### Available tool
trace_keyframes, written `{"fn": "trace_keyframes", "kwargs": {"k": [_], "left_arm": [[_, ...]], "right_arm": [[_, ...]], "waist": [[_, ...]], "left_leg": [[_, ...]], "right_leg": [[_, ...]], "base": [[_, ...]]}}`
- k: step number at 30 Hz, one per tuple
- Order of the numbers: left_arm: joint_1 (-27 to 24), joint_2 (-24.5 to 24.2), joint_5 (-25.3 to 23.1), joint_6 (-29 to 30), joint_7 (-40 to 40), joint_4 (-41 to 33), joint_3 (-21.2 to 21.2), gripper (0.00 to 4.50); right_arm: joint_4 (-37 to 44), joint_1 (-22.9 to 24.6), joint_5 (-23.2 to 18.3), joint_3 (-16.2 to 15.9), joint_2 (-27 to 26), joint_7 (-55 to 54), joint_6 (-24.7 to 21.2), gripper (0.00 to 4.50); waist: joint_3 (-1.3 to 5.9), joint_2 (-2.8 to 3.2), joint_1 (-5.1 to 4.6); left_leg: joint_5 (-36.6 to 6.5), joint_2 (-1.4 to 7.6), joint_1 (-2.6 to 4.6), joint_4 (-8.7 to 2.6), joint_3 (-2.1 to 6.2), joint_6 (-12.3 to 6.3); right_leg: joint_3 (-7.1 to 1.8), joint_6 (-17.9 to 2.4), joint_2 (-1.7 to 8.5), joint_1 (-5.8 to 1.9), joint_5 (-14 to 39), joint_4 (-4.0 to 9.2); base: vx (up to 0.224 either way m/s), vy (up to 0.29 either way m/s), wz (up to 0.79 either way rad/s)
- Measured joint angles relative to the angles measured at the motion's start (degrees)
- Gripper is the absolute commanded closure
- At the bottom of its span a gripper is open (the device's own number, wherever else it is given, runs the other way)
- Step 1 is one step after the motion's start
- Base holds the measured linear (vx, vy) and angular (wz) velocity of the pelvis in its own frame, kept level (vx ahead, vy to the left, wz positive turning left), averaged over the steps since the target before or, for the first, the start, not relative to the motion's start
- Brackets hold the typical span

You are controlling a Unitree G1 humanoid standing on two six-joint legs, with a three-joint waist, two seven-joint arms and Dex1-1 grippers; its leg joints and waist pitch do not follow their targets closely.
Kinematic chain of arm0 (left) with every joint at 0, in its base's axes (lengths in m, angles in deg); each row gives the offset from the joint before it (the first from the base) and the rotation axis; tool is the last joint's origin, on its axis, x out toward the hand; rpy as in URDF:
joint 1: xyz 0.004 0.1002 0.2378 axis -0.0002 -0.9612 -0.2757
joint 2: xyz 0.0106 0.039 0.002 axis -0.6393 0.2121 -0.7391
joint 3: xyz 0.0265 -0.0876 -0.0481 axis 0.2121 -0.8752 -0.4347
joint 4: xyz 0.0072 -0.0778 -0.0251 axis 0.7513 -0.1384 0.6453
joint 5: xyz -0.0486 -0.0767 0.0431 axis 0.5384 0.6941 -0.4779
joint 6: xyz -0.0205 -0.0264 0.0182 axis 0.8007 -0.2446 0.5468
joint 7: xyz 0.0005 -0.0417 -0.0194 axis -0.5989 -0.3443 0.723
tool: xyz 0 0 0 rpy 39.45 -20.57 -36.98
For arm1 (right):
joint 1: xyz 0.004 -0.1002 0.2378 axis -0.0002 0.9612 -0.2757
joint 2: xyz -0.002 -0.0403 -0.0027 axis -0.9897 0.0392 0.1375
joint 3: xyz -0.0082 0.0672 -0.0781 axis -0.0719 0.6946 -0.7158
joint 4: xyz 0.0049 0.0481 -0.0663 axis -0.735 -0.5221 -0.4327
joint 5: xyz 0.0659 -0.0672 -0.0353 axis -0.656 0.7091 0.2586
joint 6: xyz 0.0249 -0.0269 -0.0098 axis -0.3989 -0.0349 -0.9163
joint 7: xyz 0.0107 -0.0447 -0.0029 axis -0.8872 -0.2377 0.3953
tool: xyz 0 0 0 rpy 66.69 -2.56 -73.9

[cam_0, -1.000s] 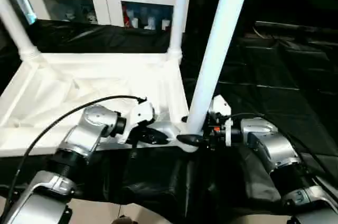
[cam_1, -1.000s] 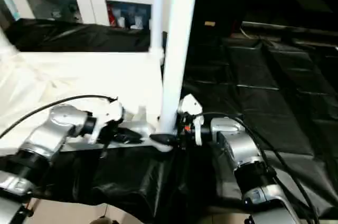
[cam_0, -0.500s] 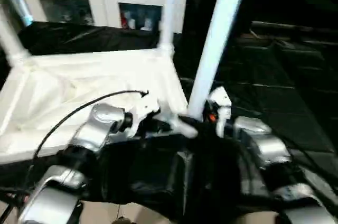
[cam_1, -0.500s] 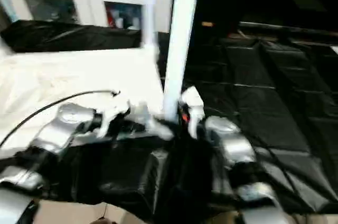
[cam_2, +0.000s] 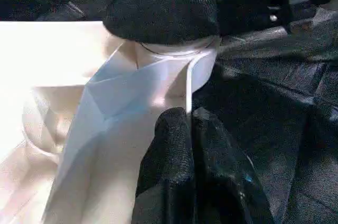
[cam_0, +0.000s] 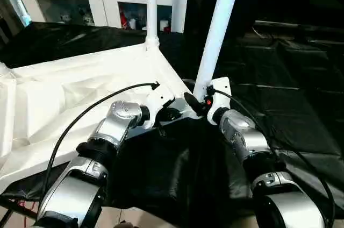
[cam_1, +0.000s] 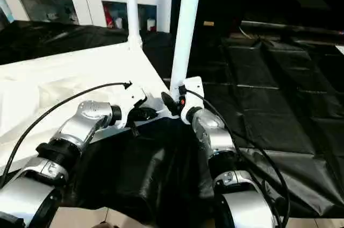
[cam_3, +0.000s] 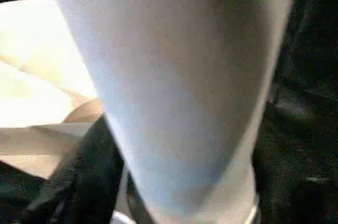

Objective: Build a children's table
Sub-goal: Rotate leg to tighten

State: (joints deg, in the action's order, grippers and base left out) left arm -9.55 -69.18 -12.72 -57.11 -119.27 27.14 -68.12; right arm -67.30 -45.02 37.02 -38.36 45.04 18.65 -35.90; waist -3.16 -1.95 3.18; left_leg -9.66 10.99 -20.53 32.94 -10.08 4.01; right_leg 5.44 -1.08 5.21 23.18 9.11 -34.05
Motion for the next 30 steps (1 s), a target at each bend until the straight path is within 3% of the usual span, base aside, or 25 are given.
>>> {"fn": "trace_keyframes", "kwargs": {"k": [3, 9, 13, 19, 30], "left_arm": [[-0.8, -1.0, 0.0, -0.8, -1.8, -1.0, -0.1, 4.50], [-3.1, -3.4, 0.5, -2.1, -8.1, -4.3, 0.4, 4.50], [-5.0, -5.7, 2.0, -2.5, -14.4, -7.2, 1.5, 4.50], [-6.4, -7.7, 2.7, -4.2, -19.6, -9.3, 2.4, 4.50], [-8.3, -10.0, 4.1, -3.5, -24.4, -12.7, 3.1, 4.50]], "right_arm": [[0.3, 0.3, 0.1, -0.4, 1.1, 4.5, 0.1, 0.75], [5.1, 3.4, -0.6, -3.8, 5.7, 17.5, -1.4, 0.75], [11.1, 6.2, -1.3, -7.8, 10.9, 28.5, -4.0, 0.75], [15.0, 7.5, -1.6, -10.7, 14.9, 37.7, -6.0, 0.75], [19.4, 9.1, -2.1, -12.1, 16.6, 41.9, -8.9, 1.62]], "waist": [[0.00, 0.01, -0.13], [-0.03, 0.04, 0.36], [-0.05, 0.08, 0.90], [-0.05, 0.08, 1.83], [-0.06, 0.06, 1.92]], "left_leg": [[0.0, 0.00, -0.01, -0.04, 0.00, 0.00], [0.0, 0.01, -0.02, -0.08, 0.00, -0.01], [0.0, 0.01, -0.03, -0.04, -0.01, -0.01], [0.0, 0.02, 0.00, -0.04, -0.01, -0.01], [0.0, 0.02, -0.06, -0.04, -0.02, -0.01]], "right_leg": [[0.00, 0.0, 0.00, 0.02, 0.0, 0.01], [0.02, 0.0, -0.01, 0.03, 0.0, 0.02], [0.01, 0.0, 0.00, -0.01, 0.0, 0.02], [0.01, 0.0, 0.00, -0.01, 0.0, 0.00], [0.01, 0.1, 0.00, 0.03, 0.1, 0.01]], "base": [[0.000, 0.000, 0.00], [0.000, 0.000, 0.00], [0.000, 0.000, 0.00], [0.000, 0.000, 0.00], [0.000, 0.000, 0.00]]}}
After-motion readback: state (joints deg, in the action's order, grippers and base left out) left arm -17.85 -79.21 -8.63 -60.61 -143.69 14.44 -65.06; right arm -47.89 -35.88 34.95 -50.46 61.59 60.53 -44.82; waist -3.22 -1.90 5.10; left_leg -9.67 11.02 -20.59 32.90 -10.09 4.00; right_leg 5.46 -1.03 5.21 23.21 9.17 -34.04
